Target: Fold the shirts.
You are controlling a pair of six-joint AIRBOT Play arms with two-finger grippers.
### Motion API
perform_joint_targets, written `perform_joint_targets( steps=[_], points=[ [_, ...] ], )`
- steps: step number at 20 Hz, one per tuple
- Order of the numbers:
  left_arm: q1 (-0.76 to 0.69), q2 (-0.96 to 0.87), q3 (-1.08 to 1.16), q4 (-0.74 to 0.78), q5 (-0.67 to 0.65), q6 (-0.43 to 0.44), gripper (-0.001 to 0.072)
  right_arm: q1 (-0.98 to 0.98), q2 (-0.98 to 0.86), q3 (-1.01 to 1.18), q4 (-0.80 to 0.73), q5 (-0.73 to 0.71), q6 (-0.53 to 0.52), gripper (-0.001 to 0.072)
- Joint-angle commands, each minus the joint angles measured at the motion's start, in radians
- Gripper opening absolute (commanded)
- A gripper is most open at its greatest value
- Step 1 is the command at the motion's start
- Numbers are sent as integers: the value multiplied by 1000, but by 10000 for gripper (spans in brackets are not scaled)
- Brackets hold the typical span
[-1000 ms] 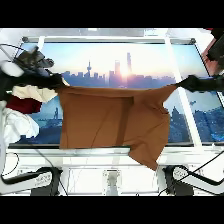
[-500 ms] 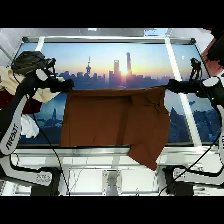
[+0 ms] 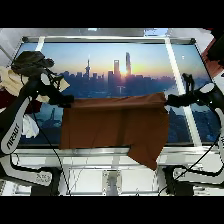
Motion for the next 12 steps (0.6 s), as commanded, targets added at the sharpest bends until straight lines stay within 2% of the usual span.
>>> perform_joint_targets(
  steps=[1, 6, 7, 8, 9, 10, 11, 12],
  points=[
    [-2, -1, -63, -16, -11, 5, 10, 0, 0, -110, -8, -33, -3, 29],
    [-2, -1, -103, -17, 18, 4, 12, 0, 0, -212, 45, -134, -3, 31],
    [-2, -1, -103, -17, 18, 4, 95, 0, 0, -211, 46, -130, -3, 35],
    [-1, -1, -103, -16, 18, 5, 331, -1, 0, -209, 50, -125, -4, 47],
    [0, -1, -102, -14, 15, 5, 650, -2, 2, -205, 50, -109, -7, 102],
    [4, 0, -100, -16, 3, 4, 699, -2, 5, -193, 44, -80, -8, 216],
    [9, 4, -93, -20, -16, 3, 701, -4, 15, -176, 35, -43, -15, 310],
    [16, 13, -83, -24, -41, 3, 701, -4, 35, -149, 12, 4, -22, 351]
  ],
)
